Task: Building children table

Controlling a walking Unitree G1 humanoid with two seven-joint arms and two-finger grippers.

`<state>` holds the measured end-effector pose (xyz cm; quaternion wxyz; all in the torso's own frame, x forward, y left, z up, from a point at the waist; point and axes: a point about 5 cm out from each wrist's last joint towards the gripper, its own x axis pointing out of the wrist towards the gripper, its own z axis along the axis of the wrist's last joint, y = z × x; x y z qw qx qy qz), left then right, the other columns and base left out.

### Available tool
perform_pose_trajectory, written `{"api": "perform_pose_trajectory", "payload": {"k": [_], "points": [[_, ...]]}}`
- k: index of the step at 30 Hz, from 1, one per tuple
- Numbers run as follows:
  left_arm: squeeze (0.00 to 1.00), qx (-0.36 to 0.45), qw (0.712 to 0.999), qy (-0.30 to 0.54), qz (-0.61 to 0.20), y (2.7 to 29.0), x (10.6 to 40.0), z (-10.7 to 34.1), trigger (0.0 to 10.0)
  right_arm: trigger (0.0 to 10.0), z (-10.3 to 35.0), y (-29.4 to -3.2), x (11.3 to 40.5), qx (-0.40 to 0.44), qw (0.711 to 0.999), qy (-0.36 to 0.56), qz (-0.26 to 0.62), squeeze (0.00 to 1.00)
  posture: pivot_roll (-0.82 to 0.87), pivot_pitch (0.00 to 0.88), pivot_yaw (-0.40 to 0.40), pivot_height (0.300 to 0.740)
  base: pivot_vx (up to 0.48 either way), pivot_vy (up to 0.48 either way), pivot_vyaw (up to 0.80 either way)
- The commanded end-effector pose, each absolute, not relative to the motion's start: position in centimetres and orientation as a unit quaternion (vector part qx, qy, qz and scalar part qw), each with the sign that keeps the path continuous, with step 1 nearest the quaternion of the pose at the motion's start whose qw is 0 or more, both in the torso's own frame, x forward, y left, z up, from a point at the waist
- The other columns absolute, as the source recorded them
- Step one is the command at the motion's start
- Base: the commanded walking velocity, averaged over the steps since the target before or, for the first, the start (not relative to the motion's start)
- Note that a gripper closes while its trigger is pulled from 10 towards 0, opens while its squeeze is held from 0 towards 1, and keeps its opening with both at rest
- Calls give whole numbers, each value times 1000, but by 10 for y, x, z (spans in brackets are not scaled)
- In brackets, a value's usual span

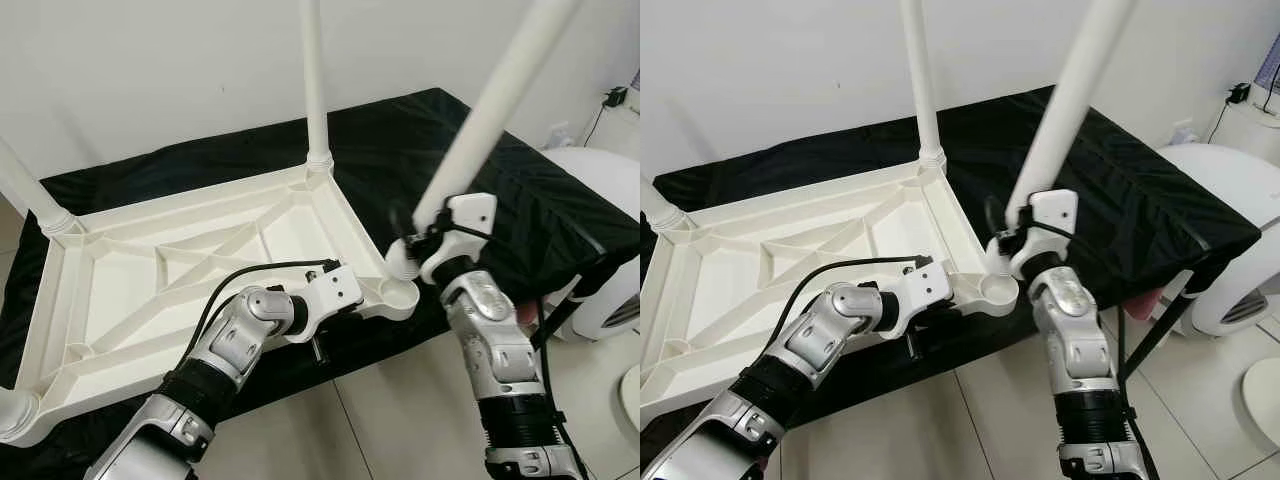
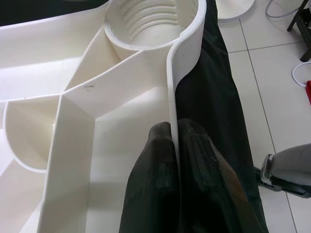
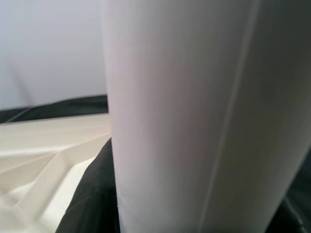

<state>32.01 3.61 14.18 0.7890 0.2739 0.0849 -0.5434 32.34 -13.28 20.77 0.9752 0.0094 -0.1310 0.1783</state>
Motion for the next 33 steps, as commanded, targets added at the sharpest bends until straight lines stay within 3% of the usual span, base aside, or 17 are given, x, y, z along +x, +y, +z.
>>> {"api": "perform_pose_trajectory", "payload": {"k": [1,33], "points": [[0,286,789,106,-533,45,319,129,10000,10000,203,-125,320,10,972,-114,207,0,-116,64,73,740,0,0,0],[0,285,795,101,-525,44,323,131,10000,10000,193,-141,316,-69,961,-20,268,0,-130,90,71,740,0,0,0]]}}
